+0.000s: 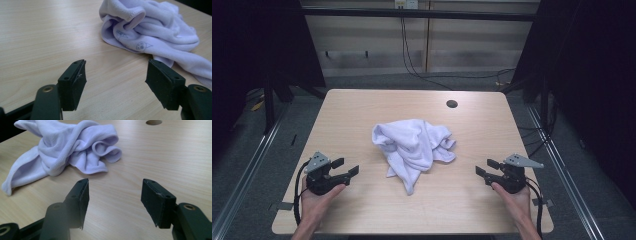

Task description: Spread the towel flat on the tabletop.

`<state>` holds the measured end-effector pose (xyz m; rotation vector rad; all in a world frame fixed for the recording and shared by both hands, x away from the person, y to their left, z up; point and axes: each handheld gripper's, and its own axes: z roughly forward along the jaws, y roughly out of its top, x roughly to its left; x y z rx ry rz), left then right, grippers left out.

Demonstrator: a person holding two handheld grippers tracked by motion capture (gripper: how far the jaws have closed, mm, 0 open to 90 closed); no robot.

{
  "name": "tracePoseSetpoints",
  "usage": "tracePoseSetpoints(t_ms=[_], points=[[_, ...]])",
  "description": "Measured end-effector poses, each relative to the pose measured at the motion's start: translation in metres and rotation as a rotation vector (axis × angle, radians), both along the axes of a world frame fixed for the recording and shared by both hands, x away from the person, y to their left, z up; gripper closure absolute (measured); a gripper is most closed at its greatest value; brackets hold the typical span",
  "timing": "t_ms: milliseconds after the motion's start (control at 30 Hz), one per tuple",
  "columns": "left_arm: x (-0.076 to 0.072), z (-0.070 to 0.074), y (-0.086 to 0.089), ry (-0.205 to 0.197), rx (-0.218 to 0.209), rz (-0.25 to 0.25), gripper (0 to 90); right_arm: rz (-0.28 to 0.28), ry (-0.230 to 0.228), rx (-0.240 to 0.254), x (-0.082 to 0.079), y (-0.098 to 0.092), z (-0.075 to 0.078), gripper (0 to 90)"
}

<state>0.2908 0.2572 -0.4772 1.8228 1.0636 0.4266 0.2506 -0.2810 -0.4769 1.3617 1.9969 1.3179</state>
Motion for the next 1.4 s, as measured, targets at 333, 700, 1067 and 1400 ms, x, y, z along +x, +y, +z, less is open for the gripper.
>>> tracePoseSetpoints(t_ms=[333,700,1067,1400], points=[[0.006,0.01,-0.033,0.038,-0.005,-0.121,46.5,0.164,0.056,-0.06,0.012,0.033,0.004,47.1],[0.036,0.009,-0.091,0.054,0.034,-0.242,49.9,0.351,0.027,-0.107,0.068,0.119,0.013,48.1],[0.033,-0.008,-0.117,0.122,0.098,-0.29,36.3,0.384,0.115,-0.172,0.106,0.158,-0.022,44.7],[0.035,-0.017,-0.126,0.139,0.183,-0.279,56.0,0.443,0.129,-0.171,0.091,0.161,-0.02,88.2]])
